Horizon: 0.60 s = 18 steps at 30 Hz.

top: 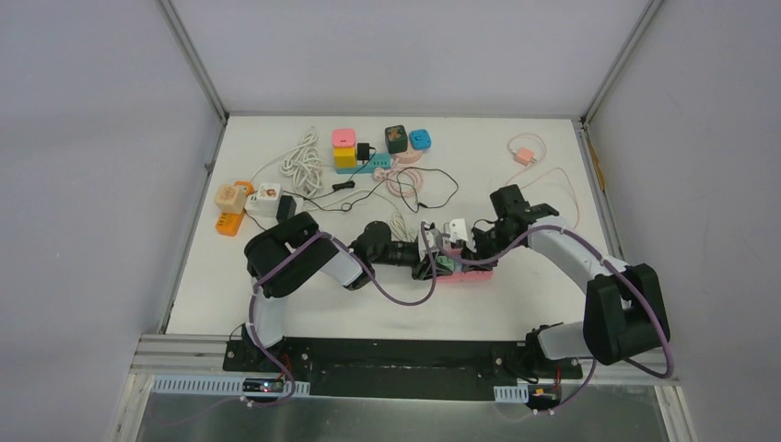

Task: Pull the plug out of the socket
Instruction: Remove the plug from the socket.

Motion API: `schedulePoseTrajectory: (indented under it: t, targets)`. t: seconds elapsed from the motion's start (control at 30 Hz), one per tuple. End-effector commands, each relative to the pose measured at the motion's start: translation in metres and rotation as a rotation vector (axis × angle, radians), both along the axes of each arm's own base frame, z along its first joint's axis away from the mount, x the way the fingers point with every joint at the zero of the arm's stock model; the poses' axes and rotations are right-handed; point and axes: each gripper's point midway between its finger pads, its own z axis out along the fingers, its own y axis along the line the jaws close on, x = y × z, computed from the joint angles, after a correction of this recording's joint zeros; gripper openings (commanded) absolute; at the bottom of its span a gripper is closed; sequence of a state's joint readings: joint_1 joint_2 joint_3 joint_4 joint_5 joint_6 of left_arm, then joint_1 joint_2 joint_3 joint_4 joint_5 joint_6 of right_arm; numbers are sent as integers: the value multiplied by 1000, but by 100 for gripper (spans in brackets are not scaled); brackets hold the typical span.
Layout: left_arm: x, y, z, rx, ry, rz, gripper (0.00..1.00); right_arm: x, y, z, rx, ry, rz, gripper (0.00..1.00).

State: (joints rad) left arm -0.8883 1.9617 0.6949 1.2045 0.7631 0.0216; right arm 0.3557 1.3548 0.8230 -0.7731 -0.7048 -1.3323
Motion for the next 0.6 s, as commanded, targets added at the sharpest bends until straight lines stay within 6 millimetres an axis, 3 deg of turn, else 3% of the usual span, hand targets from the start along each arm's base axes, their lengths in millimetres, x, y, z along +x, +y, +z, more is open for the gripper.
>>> schedulePoseTrajectory:
  t: [0.0,0.37,0.47,0.57]
  targets:
    - [-9,-6,2,-12,-18,-69,0,-1,11,15,84,135,-41,0]
    - [-5,-5,4,-16,42,-72,0,-10,-2,-11,-39,-81,88,0]
    - [-5,-5,5,-23,39,-75,0,-13,0,-14,-39,-54,84,0]
    - [-6,-4,5,-28,25,-78,0,-11,9,-1,13,55,28,0]
